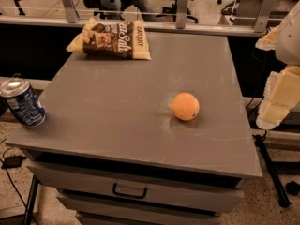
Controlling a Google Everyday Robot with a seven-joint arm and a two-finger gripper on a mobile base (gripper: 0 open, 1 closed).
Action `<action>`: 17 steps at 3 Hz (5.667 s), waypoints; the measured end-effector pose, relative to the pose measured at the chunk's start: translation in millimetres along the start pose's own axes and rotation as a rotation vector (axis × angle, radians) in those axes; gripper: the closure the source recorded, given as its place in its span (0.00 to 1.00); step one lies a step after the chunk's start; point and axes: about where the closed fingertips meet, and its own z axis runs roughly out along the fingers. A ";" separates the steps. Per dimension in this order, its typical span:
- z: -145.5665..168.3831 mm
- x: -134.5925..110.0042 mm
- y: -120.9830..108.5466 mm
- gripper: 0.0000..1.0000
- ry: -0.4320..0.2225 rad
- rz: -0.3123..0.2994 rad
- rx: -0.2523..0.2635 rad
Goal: Move orange near brown chip bag
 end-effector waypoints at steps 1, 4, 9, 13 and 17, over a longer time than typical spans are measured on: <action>0.0 0.0 0.0 0.00 0.000 0.000 0.000; 38.1 -35.8 -4.5 0.00 -0.045 -0.027 -0.053; 137.5 -90.0 -5.9 0.10 -0.067 0.036 -0.160; 136.1 -91.8 -3.8 1.00 -0.066 0.030 -0.156; 112.8 -99.9 -24.9 1.00 -0.083 0.018 -0.020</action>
Offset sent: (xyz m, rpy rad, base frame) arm 0.0068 0.0091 -0.0101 0.0402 0.0172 0.0153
